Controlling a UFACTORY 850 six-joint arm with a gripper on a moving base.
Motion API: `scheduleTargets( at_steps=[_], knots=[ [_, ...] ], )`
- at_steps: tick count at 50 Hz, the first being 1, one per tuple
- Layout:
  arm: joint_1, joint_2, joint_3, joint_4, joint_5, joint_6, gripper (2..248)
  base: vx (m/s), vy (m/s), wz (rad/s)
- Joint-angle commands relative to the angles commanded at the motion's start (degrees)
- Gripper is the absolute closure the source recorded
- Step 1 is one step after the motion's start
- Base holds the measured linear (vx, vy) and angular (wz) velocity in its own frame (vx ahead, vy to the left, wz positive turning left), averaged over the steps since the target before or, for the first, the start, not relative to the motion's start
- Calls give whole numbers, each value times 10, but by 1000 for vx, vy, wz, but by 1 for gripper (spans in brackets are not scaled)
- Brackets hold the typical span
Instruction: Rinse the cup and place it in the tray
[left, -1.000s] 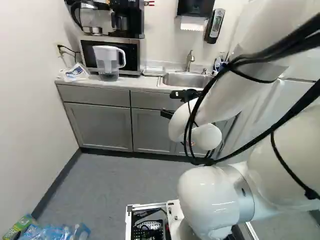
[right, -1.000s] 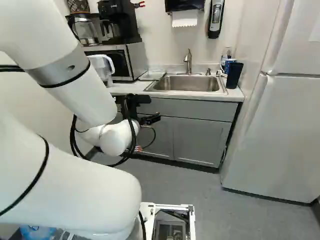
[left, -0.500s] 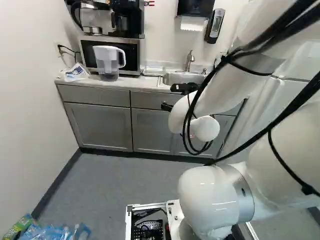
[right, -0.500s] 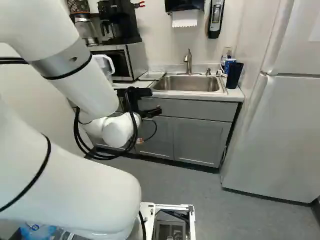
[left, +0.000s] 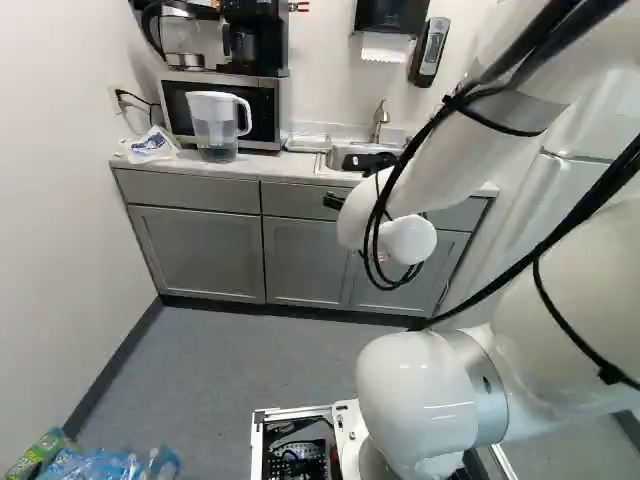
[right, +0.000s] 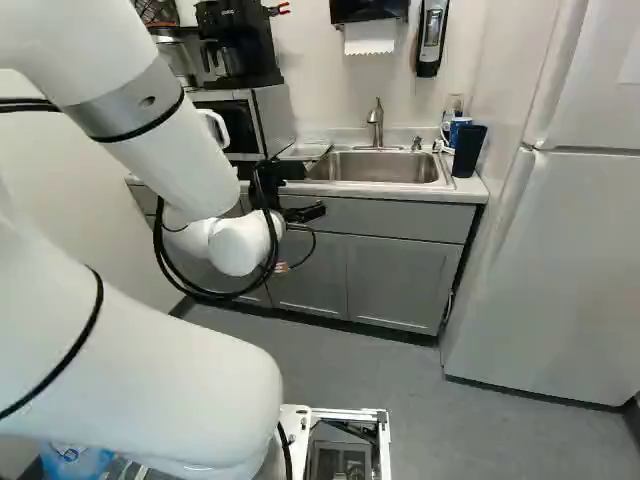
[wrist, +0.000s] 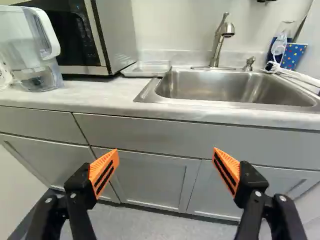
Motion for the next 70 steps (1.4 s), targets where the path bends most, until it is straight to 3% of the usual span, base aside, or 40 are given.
scheduleTargets(
  at_steps=[70],
  knots=[
    [-31, 20, -77, 0, -88, 0, 3, 0, 0, 0]
  ],
)
